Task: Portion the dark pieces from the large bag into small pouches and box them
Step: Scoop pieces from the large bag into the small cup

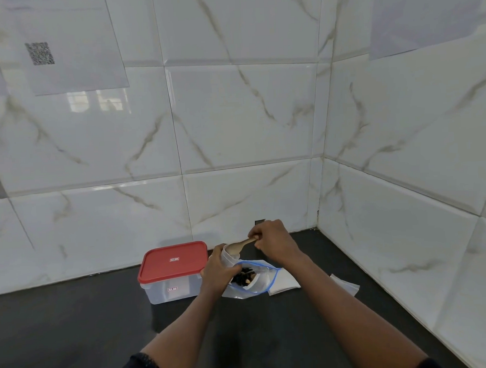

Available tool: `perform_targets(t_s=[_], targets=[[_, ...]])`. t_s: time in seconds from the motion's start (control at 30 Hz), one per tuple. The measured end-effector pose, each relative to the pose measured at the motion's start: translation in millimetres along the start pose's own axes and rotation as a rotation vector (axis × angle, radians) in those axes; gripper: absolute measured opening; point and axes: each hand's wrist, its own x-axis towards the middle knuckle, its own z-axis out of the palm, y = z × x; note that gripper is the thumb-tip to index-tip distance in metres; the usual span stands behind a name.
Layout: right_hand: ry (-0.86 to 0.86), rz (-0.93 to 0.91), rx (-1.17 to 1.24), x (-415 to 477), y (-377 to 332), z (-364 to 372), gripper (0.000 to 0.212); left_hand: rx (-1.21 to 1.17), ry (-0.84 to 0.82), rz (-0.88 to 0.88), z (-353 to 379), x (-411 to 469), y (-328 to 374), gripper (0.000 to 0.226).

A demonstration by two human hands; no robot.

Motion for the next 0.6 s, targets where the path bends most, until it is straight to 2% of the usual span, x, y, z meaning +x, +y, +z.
perform_targets(t_s=[0.17, 0.3, 0.43, 0.6], targets=[[0.048, -0.013, -0.092, 1.7, -0.8, -9.3, 0.034, 0.007, 0.004, 0.014, -0.7, 1.3, 2.0, 0.051], [0.058, 0.054, -0.112, 3.7, -3.4, -25.8, 0.028, 0.031, 0.009, 0.026, -1.2, 3.3, 3.6, 0.05], [-0.023, 0.12, -0.195, 1.8, -7.7, -28.8, 0.03, 0.035, 0.016, 0.027, -0.6, 4.1, 4.4, 0.048], [-0.134, 0.123, -0.304, -13.9, -5.9, 12.1, 0.029, 0.056, 0.004, 0.027, 0.8, 3.5, 0.4, 0.05]])
